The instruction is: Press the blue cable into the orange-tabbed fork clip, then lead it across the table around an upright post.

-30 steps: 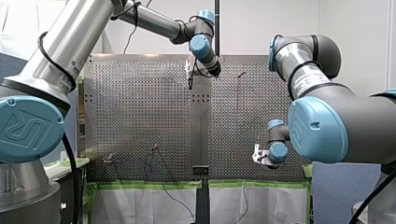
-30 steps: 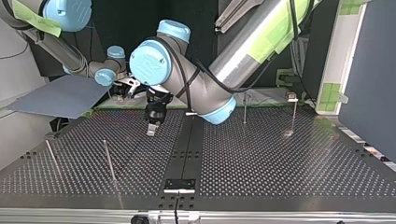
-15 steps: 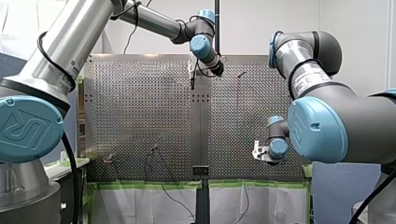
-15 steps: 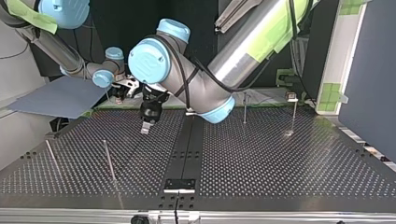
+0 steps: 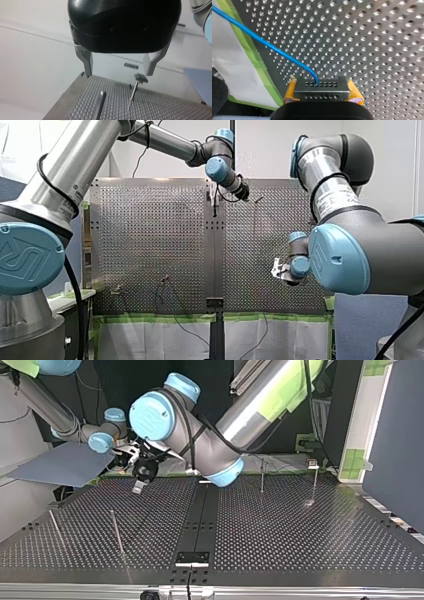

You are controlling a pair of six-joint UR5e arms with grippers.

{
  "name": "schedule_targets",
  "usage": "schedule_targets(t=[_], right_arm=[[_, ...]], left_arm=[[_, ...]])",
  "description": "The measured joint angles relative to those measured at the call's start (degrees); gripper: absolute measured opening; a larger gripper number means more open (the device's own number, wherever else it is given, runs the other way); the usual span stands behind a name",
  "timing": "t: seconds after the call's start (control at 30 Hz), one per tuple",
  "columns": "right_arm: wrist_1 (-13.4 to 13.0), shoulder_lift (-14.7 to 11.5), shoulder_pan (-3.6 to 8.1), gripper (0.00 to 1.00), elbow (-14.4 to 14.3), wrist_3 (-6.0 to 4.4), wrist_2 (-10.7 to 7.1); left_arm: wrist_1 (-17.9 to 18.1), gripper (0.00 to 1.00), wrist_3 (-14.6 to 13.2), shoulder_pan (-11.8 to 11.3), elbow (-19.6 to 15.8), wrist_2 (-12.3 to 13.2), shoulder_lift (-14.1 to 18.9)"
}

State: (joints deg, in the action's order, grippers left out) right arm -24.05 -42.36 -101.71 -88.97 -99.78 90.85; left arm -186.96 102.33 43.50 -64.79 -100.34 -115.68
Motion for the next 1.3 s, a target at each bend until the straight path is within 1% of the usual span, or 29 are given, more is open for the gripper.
schedule_targets(t=[0.07,0.13,0.33,0.37,0.43,0.7,0.8,0.9,1.03,1.13,1.3], right_arm=[[-0.1,-1.1,0.08,0.0,-0.6,-0.84,-0.69],[-0.1,-1.9,0.13,0.0,-0.9,-1.56,-1.0],[-0.3,-4.8,0.55,0.0,-1.1,-4.19,-1.27],[-0.3,-5.3,0.64,0.0,-1.1,-4.56,-1.31],[-0.3,-6.2,0.75,0.0,-1.1,-4.88,-1.43],[-0.2,-10.4,0.73,0.0,-1.1,-5.15,-1.73],[-0.3,-12.0,0.45,0.0,-1.1,-5.16,-1.93],[-0.4,-13.7,0.21,0.0,-1.1,-5.13,-2.06],[-0.3,-15.7,0.09,0.0,-1.1,-5.03,-2.46],[-0.3,-17.2,0.08,0.0,-1.1,-5.01,-2.61],[-0.3,-19.6,0.24,0.0,-1.1,-5.0,-3.03]], left_arm=[[0.0,1.0,0.3,0.4,-0.2,0.3,0.0],[0.0,1.0,0.4,0.8,-0.5,0.2,0.0],[0.7,1.0,1.3,1.3,-2.1,0.0,0.0],[0.9,1.0,1.6,1.4,-2.3,-0.1,0.0],[1.6,1.0,2.5,1.4,-2.9,-0.2,0.0],[2.8,1.0,4.8,1.0,-4.2,-1.1,-0.6],[3.0,1.0,5.5,1.0,-4.2,-0.5,-1.6],[3.4,1.0,5.9,1.0,-4.3,0.5,-3.0],[4.9,1.0,7.3,1.2,-4.3,1.1,-5.0],[5.8,1.0,8.6,1.2,-4.3,0.5,-6.0],[6.0,1.0,9.9,1.0,-4.3,-1.1,-6.4]])
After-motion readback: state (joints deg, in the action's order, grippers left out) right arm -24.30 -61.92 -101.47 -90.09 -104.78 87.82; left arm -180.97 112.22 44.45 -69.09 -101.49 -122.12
